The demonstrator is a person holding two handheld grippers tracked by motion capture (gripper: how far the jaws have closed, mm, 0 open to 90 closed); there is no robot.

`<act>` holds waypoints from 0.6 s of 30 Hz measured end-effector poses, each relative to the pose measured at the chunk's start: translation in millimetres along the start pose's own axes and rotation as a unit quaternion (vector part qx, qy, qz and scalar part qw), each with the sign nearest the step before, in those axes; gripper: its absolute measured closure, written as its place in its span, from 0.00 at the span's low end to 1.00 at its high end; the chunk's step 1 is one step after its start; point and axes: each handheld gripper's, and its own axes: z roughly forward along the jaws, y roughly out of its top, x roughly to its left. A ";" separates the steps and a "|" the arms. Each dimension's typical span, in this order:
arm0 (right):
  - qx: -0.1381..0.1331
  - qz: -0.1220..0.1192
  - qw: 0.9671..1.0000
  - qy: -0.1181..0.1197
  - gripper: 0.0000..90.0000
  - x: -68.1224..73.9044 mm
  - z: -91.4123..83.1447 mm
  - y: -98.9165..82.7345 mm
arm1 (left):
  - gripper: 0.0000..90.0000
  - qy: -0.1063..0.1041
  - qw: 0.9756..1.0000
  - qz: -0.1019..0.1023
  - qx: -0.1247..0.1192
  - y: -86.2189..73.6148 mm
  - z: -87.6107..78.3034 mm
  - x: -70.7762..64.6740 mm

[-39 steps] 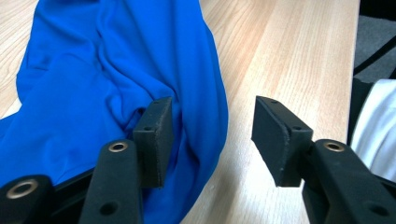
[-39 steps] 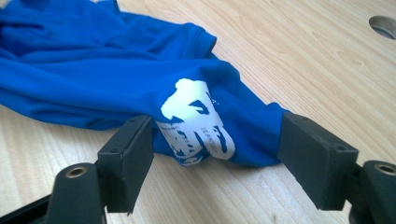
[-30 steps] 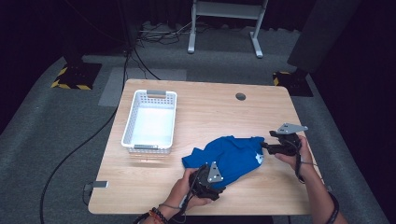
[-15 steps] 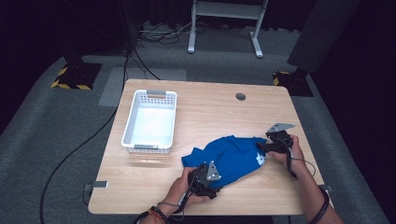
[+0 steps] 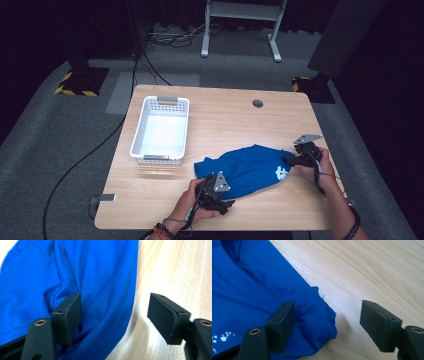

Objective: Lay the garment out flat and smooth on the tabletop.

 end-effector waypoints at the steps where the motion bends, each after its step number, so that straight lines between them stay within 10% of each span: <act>1: 0.001 -0.002 1.000 -0.002 0.32 0.2 -1.8 -1.1 | 0.30 0.001 1.000 -0.003 -0.012 0.8 -3.9 1.6; 6: -0.020 -0.007 1.000 -0.010 0.34 -1.6 -17.2 -3.7 | 0.26 0.028 0.999 0.006 -0.022 6.2 -12.0 4.3; 9: -0.041 -0.004 0.999 -0.008 0.35 -1.5 -24.4 -3.2 | 0.27 0.081 0.996 0.021 -0.020 16.6 -14.5 4.5; 18: -0.062 -0.039 0.997 0.022 0.40 6.4 -24.1 -2.9 | 0.45 0.075 0.996 0.036 -0.023 61.4 12.1 26.5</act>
